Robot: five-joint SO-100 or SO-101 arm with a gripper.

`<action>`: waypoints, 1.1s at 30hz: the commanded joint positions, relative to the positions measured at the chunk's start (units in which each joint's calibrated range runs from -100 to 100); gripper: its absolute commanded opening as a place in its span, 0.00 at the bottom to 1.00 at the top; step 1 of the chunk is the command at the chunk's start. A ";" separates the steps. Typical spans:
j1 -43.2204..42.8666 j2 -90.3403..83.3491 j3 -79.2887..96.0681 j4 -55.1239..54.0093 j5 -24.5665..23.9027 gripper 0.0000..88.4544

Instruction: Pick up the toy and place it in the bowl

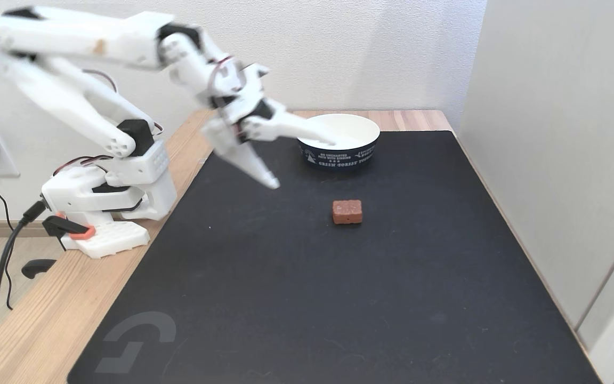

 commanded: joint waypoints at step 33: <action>-1.94 76.77 -80.61 30.52 0.10 0.56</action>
